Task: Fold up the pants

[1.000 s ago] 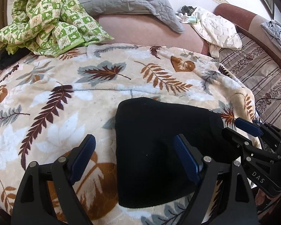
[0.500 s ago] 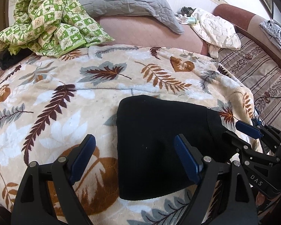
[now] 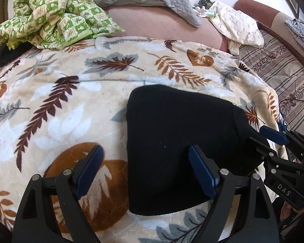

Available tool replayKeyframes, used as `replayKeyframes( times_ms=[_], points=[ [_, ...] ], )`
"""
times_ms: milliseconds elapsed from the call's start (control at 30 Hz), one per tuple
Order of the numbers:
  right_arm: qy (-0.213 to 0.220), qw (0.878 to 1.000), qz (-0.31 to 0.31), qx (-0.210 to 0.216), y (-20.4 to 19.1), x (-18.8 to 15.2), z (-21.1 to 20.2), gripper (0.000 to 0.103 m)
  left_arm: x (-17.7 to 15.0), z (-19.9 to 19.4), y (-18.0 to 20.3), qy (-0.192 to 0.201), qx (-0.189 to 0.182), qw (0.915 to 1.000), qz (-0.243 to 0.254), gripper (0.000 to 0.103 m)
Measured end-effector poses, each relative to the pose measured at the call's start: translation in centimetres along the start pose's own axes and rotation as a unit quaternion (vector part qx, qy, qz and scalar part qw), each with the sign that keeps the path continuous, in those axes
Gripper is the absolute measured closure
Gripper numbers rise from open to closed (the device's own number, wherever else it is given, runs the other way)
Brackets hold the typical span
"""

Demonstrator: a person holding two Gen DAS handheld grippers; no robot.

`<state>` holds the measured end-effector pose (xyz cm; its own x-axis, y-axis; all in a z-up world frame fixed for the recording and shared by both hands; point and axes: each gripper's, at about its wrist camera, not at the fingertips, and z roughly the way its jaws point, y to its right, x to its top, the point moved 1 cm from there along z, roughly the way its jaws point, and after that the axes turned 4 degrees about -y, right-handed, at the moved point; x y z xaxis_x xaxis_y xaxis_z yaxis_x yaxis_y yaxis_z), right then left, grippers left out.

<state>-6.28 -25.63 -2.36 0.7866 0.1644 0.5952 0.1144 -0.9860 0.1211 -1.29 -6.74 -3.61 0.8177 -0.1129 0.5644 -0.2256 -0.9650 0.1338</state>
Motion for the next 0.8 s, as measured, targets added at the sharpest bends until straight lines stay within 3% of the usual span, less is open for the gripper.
replayKeyframes(
  times_ms=[433, 600, 700, 800],
  points=[
    [-0.012, 1.000, 0.023, 0.014, 0.8, -1.6, 1.9, 0.043, -0.5, 1.1, -0.5, -0.011, -0.018, 0.9997, -0.015, 0.013],
    [-0.012, 0.995, 0.070, 0.076, 3.0, -1.3, 1.3, 0.038, 0.2, -0.8, -1.1, 0.002, -0.015, 0.9998, -0.010, 0.013],
    [-0.009, 0.986, 0.122, 0.112, 4.8, -1.4, 1.1, 0.026, 0.7, -1.1, -1.9, -0.002, -0.028, 0.9995, -0.017, 0.013],
    [-0.013, 0.979, 0.152, 0.138, 6.0, -1.4, 1.4, 0.025, 1.0, -0.8, -2.6, -0.011, -0.042, 0.9987, -0.027, 0.013]
  ],
)
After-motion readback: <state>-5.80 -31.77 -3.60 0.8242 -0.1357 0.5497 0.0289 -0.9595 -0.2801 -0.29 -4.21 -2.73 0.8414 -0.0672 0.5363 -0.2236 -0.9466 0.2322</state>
